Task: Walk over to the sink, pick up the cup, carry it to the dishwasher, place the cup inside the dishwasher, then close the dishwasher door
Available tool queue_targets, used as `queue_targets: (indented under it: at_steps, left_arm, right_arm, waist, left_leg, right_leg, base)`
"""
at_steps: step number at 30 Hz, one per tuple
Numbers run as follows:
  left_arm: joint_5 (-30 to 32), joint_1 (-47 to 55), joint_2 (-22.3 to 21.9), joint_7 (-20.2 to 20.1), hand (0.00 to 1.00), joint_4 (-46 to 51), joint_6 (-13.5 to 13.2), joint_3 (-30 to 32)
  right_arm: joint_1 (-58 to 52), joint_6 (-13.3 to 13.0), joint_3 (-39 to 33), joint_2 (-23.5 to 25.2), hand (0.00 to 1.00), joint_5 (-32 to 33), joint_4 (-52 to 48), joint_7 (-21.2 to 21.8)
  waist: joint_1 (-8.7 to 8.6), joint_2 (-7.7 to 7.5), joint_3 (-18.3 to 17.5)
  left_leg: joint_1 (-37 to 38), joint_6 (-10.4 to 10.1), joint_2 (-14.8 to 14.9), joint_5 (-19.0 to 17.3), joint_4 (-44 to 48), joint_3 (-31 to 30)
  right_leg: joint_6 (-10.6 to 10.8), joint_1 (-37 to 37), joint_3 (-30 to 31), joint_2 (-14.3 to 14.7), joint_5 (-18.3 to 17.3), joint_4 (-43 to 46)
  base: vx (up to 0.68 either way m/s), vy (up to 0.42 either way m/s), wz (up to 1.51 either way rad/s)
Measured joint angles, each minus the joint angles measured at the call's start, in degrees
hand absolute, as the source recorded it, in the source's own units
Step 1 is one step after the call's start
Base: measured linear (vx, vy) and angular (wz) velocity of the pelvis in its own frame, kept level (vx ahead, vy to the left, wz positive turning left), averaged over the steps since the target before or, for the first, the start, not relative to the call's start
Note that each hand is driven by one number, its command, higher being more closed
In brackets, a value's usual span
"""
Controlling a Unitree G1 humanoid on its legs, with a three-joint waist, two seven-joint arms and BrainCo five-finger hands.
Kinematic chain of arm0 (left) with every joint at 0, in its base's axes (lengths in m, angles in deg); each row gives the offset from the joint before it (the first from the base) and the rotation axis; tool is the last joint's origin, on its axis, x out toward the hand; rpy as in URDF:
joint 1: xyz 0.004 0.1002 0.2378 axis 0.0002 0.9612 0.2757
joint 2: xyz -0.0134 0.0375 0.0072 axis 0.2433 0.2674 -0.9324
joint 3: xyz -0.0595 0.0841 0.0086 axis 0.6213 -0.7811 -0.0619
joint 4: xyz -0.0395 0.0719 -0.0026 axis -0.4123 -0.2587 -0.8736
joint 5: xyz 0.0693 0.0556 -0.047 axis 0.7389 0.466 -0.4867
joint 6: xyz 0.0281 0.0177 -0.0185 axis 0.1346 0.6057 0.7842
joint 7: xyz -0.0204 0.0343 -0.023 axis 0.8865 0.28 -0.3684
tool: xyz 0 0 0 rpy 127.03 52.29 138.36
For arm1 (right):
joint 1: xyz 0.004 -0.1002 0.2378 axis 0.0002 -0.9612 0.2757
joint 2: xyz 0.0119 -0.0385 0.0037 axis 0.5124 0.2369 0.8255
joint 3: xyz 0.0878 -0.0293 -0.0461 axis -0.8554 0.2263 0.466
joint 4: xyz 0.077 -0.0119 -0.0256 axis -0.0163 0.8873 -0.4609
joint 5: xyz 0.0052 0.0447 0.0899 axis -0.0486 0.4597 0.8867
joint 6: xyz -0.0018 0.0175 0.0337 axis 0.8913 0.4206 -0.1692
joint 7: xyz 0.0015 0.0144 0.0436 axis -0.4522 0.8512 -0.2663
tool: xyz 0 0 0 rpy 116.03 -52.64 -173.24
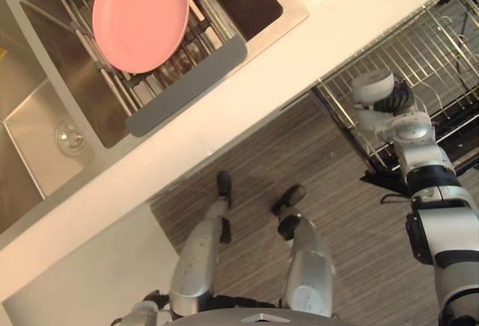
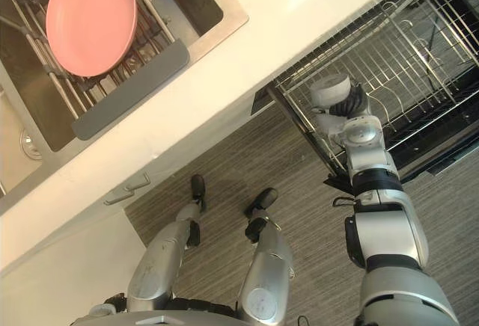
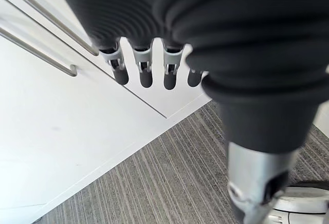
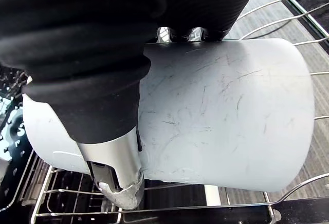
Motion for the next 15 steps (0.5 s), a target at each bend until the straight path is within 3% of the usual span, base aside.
queue_targets:
  at_steps: [2,5,13,15]
  left_arm:
    - [1.8,-0.5,0.0,-0.1,0.00,0.2,-0.3,-1.5]
    - [3.8,-0.5,0.0,-0.2,0.00,0.1,-0.3,-1.9]
    - [14.3,-0.4,0.0,-0.6,0.00,2.3,0.6,-6.7]
    - [14.3,-0.3,0.0,-0.7,0.00,2.3,1.2,-7.2]
  right_arm:
    - [0.6,2.4,0.1,-1.7,0.00,-0.8,0.1,1.9]
    - [1.5,4.7,2.2,-1.9,0.00,-0.9,0.3,3.9]
    - [2.1,3.6,3.9,-1.8,0.00,-0.2,2.0,3.4]
    - [2.1,3.5,3.8,-1.7,0.00,3.0,1.9,2.1]
  waist:
    - [0.76,1.01,0.5]
    - [0.78,1.38,0.5]
    - [2.20,1.78,0.2]
    - [2.16,1.80,0.2]
  left_leg:
    - [-0.2,-0.2,-0.2,0.4,-0.6,-0.2]
    - [-0.5,0.1,-0.4,1.1,-0.9,-0.2]
    - [-0.2,-0.5,-0.5,2.0,-2.5,-0.5]
    - [0.1,-0.5,-0.6,2.2,-2.7,-0.6]
  right_leg:
    - [-0.1,-0.5,-0.2,-0.2,0.0,0.3]
    - [-0.2,-1.2,-0.1,-0.5,0.0,0.8]
    - [-0.5,-1.8,-0.1,-0.8,-0.4,1.8]
    - [-0.5,-1.7,-0.1,-1.0,-0.5,2.2]
  base:
    - [-0.04,-0.020,0.07]
    - [-0.03,-0.033,0.01]
    - [-0.02,-0.047,0.02]
    - [-0.01,-0.056,0.01]
